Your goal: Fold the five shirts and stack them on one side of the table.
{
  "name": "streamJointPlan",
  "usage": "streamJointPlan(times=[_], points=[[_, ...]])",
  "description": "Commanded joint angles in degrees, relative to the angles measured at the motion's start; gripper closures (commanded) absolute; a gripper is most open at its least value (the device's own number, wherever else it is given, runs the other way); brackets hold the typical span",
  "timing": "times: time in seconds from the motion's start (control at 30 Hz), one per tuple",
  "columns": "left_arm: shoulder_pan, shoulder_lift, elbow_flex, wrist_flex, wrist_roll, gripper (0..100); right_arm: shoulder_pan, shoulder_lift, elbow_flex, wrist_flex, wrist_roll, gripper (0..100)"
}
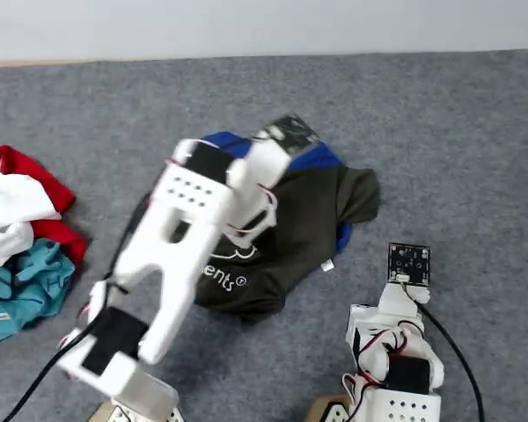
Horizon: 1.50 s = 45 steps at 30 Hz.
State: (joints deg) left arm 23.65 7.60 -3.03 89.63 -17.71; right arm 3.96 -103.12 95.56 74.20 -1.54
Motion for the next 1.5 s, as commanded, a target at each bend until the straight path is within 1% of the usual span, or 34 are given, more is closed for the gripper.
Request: streamJointPlan(times=[0.0, 0.1, 0.17, 0.23, 0.33, 0.37, 0.4, 0.57, 0.63, 0.73, 0.83, 0.97, 1.07, 1.13, 1.23, 1.33, 1.47], points=[[2.46, 4.48, -0.22, -3.87, 0.62, 72, -0.22, -0.40, 0.88, 0.48, 0.53, 99.0], [2.64, 9.85, -0.22, -6.86, 0.62, 73, -0.22, -0.40, 0.88, 0.48, 0.53, 99.0], [2.55, 13.36, -0.22, -8.26, 0.97, 74, -0.22, -0.40, 0.88, 0.48, 0.53, 99.0], [2.37, 15.65, -0.31, -9.49, 1.49, 81, -0.22, -0.40, 0.88, 0.48, 0.53, 99.0], [2.37, 15.82, -1.89, -9.58, 1.41, 96, -0.22, -0.40, 0.88, 0.48, 0.53, 99.0], [2.29, 15.21, -2.68, -8.97, 1.41, 100, -0.22, -0.40, 0.88, 0.48, 0.53, 99.0], [2.29, 14.24, -3.56, -7.38, 1.41, 99, -0.22, -0.40, 0.88, 0.48, 0.53, 99.0], [2.29, 5.27, -8.92, -0.35, 1.76, 100, -0.22, -0.40, 0.88, 0.48, 0.53, 99.0], [2.02, 0.26, -10.51, 1.23, 1.85, 100, -0.22, -0.40, 0.88, 0.48, 0.53, 99.0], [-0.79, -8.00, -12.44, 1.67, 1.85, 100, -0.22, -0.40, 0.88, 0.48, 0.53, 99.0], [-8.18, -15.38, -14.55, 1.49, 1.85, 100, -0.22, -0.40, 0.88, 0.48, 0.53, 99.0], [-23.03, -21.54, -17.71, 0.18, 1.49, 100, -0.22, -0.40, 0.88, 0.48, 0.53, 99.0], [-35.96, -23.82, -18.86, -3.87, 1.23, 100, -0.22, -0.40, 0.88, 0.48, 0.53, 99.0], [-44.31, -24.79, -18.86, -7.30, -0.44, 100, -0.22, -0.40, 0.88, 0.48, 0.53, 99.0], [-55.21, -25.14, -18.95, -11.87, -1.49, 100, -0.22, -0.40, 0.88, 0.48, 0.53, 99.0], [-63.82, -24.79, -18.59, -15.03, -1.76, 100, -0.22, -0.40, 0.88, 0.48, 0.53, 99.0], [-72.62, -24.79, -14.46, -20.22, -1.41, 100, -0.22, -0.40, 0.88, 0.48, 0.53, 99.0]])
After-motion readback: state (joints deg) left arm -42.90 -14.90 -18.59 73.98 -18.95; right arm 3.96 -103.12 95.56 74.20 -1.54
